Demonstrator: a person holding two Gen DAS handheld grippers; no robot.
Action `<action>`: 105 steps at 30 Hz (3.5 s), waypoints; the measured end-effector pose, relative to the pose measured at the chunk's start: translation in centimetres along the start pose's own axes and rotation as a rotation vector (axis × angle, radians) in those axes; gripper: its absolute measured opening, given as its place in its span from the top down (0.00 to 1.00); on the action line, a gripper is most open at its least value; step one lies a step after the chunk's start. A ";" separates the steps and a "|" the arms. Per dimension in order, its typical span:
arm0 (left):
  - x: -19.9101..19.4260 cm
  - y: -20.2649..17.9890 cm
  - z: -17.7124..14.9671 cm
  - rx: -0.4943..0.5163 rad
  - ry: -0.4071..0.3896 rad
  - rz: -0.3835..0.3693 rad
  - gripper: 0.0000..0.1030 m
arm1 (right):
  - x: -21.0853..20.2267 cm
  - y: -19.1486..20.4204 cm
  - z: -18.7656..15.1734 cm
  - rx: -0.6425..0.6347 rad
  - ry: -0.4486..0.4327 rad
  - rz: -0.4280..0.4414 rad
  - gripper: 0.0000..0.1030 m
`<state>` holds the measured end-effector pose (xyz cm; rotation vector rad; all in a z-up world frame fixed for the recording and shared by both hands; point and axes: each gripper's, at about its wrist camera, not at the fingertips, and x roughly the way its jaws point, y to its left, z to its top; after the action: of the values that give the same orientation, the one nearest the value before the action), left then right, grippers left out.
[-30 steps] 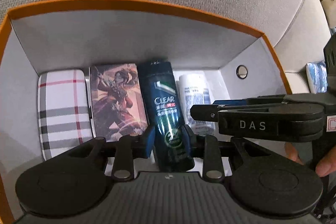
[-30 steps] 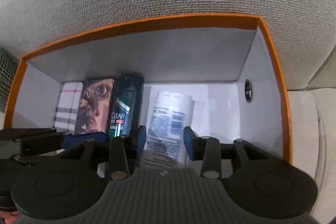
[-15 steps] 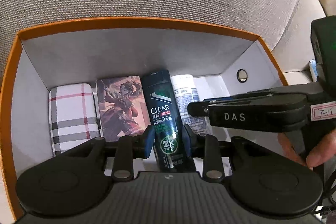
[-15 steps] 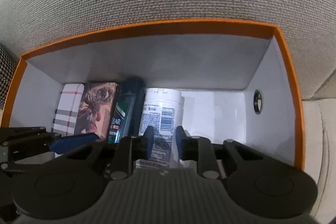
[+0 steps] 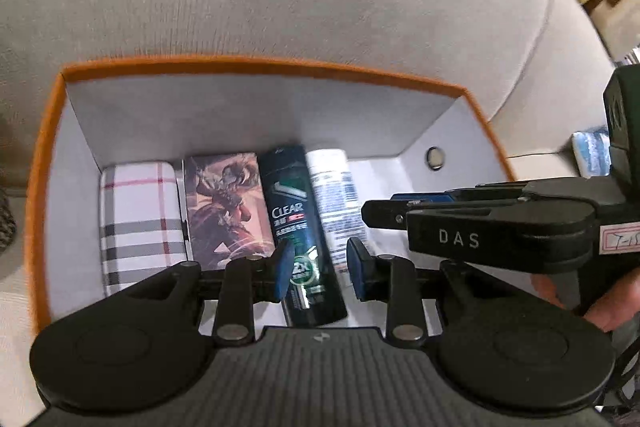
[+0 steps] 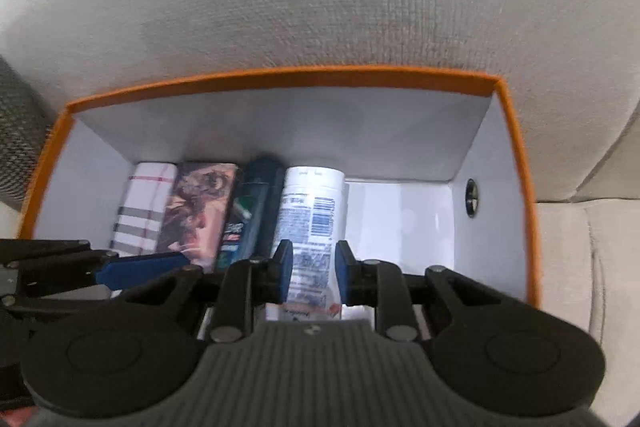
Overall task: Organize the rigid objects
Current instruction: 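Set the shampoo bottle beside the card box with the left tool while the right tool releases the spray can, then move both tools out of the box toward the items on the sofa, then grasp the brown cardboard cube with the left tool while the right tool grasps the clear picture cube, then lift both cubes and carry them toward the orange box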
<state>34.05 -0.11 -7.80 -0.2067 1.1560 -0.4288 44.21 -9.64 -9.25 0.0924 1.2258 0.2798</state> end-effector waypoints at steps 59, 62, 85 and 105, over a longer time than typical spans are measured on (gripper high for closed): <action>1.8 -9.1 -22.7 -0.082 0.123 -0.154 0.32 | -9.1 -6.8 -30.4 0.302 -0.063 0.081 1.00; 1.0 -9.8 -22.5 -0.049 0.091 -0.133 0.39 | -9.2 -6.9 -30.5 0.312 -0.072 0.094 0.98; -0.3 -12.4 -17.2 0.175 -0.107 0.049 0.50 | -6.8 -10.2 -24.3 0.417 -0.127 0.007 0.48; 1.5 -12.0 -17.9 0.109 0.040 -0.018 0.51 | -7.2 -10.0 -26.5 0.366 -0.127 0.042 0.48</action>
<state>15.50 -10.43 -11.64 -0.1143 1.1669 -0.5129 18.75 -23.26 -13.87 0.4466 1.1387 0.0818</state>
